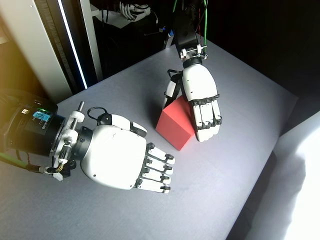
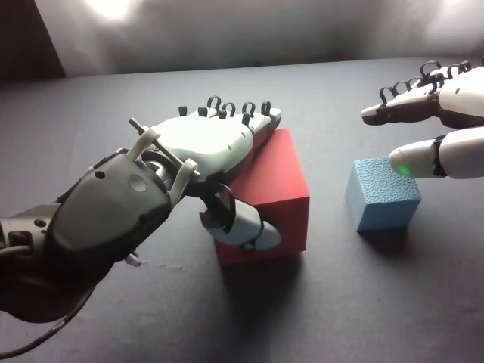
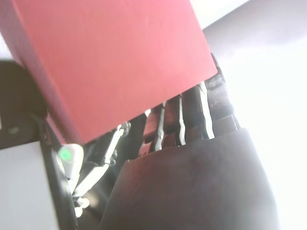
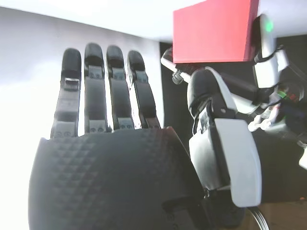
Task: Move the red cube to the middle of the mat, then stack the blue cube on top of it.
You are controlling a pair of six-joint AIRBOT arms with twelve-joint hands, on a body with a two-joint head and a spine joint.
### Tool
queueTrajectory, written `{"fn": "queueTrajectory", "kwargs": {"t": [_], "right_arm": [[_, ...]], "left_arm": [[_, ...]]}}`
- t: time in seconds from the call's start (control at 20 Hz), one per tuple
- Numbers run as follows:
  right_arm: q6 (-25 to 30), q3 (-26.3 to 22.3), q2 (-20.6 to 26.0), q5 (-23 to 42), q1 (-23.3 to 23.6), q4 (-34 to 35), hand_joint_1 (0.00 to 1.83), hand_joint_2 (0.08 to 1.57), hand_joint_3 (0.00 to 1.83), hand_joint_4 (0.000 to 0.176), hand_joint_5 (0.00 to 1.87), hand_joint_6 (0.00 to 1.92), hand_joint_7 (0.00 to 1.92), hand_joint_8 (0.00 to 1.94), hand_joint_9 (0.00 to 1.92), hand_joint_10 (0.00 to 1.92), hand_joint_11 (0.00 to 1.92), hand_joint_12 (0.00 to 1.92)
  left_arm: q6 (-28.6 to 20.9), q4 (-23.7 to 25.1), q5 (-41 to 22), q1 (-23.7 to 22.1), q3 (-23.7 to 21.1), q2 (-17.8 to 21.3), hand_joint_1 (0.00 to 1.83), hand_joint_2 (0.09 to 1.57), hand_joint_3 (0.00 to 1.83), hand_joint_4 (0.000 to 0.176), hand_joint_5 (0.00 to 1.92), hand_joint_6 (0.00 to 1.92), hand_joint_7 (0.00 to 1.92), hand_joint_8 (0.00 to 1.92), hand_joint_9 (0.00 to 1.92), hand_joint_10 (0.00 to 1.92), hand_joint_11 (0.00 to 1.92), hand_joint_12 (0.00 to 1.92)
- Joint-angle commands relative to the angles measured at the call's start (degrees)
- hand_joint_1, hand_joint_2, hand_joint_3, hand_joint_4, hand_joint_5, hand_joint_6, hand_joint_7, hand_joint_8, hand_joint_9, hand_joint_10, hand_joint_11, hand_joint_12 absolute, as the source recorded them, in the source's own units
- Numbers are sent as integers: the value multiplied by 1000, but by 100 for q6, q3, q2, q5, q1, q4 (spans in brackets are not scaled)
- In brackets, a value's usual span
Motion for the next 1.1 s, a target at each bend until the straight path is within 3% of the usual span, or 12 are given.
{"fn": "queueTrajectory", "kwargs": {"t": [0.0, 0.1, 0.6, 1.05], "right_arm": [[6, 21, 37, 532, -23, 73, 195, 1328, 0, 0, 297, 6, 315, 5, 305, 6, 0, 668], [6, 23, 16, 532, -85, 73, 221, 1323, 0, 0, 287, 1, 308, 1, 303, 3, 0, 679], [5, 182, -53, 551, -95, 200, 262, 1315, 0, 0, 323, 2, 333, 2, 319, 3, 0, 702], [2, 186, -51, 573, -99, 200, 315, 1290, 0, 0, 320, 2, 332, 3, 316, 2, 0, 720]], "left_arm": [[-24, 260, -272, -11, -1, 24, 669, 964, 0, 0, 0, 0, 30, 3, 63, 2, 0, 124], [-24, 260, -272, -8, -12, 24, 608, 922, 0, 0, 0, 0, 0, 0, 4, 0, 0, 38], [-28, 202, -271, -31, -113, 121, 482, 754, 0, 0, 0, 0, 0, 0, 0, 0, 0, 0], [222, -84, -255, -391, -206, 359, 452, 745, 0, 0, 0, 0, 0, 0, 0, 0, 0, 0]]}}
